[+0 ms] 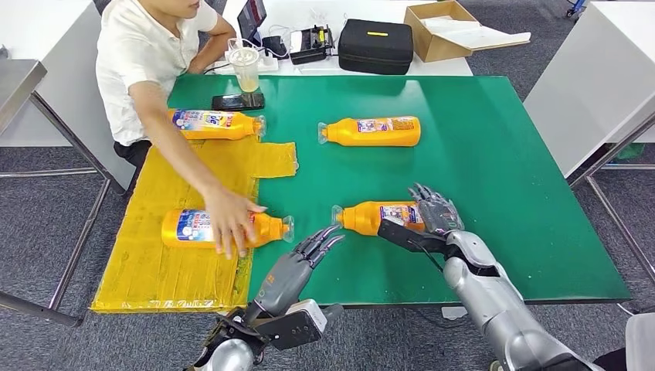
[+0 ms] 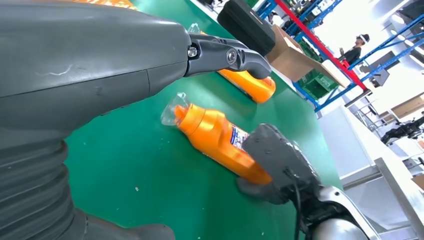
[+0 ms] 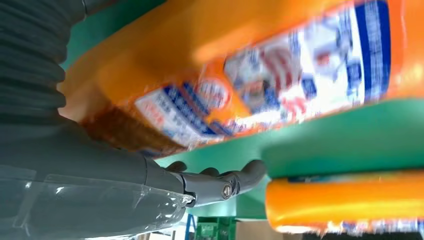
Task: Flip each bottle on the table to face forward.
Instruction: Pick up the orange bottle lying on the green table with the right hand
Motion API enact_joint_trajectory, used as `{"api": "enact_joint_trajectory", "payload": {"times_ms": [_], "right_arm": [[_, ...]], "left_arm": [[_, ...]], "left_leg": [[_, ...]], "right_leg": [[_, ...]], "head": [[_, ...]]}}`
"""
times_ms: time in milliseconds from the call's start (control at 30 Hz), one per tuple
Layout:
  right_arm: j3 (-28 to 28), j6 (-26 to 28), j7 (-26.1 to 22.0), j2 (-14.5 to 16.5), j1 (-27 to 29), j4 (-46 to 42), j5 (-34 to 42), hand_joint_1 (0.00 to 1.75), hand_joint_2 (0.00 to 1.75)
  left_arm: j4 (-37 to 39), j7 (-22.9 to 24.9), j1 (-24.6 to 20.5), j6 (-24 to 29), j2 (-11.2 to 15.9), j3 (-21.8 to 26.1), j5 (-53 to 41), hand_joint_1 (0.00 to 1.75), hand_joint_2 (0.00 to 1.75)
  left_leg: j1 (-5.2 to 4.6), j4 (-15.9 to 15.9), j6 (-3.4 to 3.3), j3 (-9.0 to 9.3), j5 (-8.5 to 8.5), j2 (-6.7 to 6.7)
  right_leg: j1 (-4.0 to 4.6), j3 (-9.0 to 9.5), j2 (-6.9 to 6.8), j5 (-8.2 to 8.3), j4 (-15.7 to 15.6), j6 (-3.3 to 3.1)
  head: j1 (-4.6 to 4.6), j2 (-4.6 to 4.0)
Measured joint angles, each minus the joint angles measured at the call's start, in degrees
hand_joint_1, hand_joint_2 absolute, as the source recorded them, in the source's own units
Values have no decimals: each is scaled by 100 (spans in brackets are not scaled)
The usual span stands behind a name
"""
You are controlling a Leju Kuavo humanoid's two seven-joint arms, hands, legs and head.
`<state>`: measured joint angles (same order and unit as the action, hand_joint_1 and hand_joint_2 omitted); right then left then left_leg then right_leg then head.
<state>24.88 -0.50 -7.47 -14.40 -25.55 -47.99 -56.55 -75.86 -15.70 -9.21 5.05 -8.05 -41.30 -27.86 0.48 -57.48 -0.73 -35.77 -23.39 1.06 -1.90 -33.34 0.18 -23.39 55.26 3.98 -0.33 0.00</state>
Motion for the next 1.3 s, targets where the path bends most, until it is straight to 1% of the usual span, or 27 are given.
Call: {"api": "enact_joint_trajectory", "payload": {"times_ms": [167,367,500,533,633,667,800,900,1000,1067,1200,1300], "right_arm": [[246,-97,65,79,-395,502,-133,0,175],[465,-245,86,134,-692,932,-178,0,175],[553,-285,93,153,-796,1101,-176,0,175],[570,-313,99,158,-820,1137,-181,38,175],[669,-494,118,172,-939,1275,-202,168,175],[711,-564,121,175,-988,1326,-203,175,175],[857,-772,79,197,-1139,1508,-108,175,175],[884,-1140,-186,170,-1239,1571,253,175,175],[885,-1691,-514,45,-1336,1582,862,175,175],[885,-1904,-615,-53,-1360,1568,1229,175,175],[886,-2164,-680,-276,-1309,1412,1892,175,175],[889,-2220,-695,-384,-1253,1306,2034,175,175]], "left_arm": [[56,-25,-43,5,-34,-11,71,0,175],[116,-37,-95,21,-42,-18,104,0,175],[141,-39,-110,23,-45,-18,125,0,175],[147,-39,-113,25,-48,-19,134,0,175],[181,-44,-138,47,-55,-34,166,0,175],[197,-49,-156,59,-56,-50,180,0,175],[261,-90,-225,110,-75,-121,234,0,175],[313,-151,-265,124,-86,-155,288,0,175],[386,-246,-348,125,-86,-209,402,0,175],[442,-298,-391,126,-88,-243,515,0,175],[519,-397,-407,120,-131,-256,986,0,175],[551,-414,-408,116,-163,-257,1107,0,175]], "left_leg": [[0,0,0,2,0,0],[0,0,0,14,0,-6],[0,0,0,19,0,-7],[0,0,0,20,0,-7],[0,0,0,25,0,-12],[0,-1,0,26,0,-13],[0,-1,-4,28,3,-6],[0,-2,-5,31,4,-6],[0,-3,-6,39,3,-5],[0,-3,-6,44,3,-5],[0,-3,-6,47,2,-1],[0,-3,-6,48,2,-1]], "right_leg": [[0,0,0,0,0,0],[0,9,2,1,-1,0],[0,15,2,2,-1,0],[0,15,2,2,-1,0],[0,17,3,2,-1,1],[0,19,3,2,-1,1],[0,23,1,5,-1,4],[0,23,1,6,-2,5],[0,32,1,6,-3,6],[0,37,1,6,-4,6],[0,41,0,5,-5,6],[0,43,0,5,-5,6]], "head": [[1,0],[0,0],[1,0],[1,0],[0,0],[0,0],[1,0],[1,0],[2,0],[2,0],[2,0],[1,0]]}}
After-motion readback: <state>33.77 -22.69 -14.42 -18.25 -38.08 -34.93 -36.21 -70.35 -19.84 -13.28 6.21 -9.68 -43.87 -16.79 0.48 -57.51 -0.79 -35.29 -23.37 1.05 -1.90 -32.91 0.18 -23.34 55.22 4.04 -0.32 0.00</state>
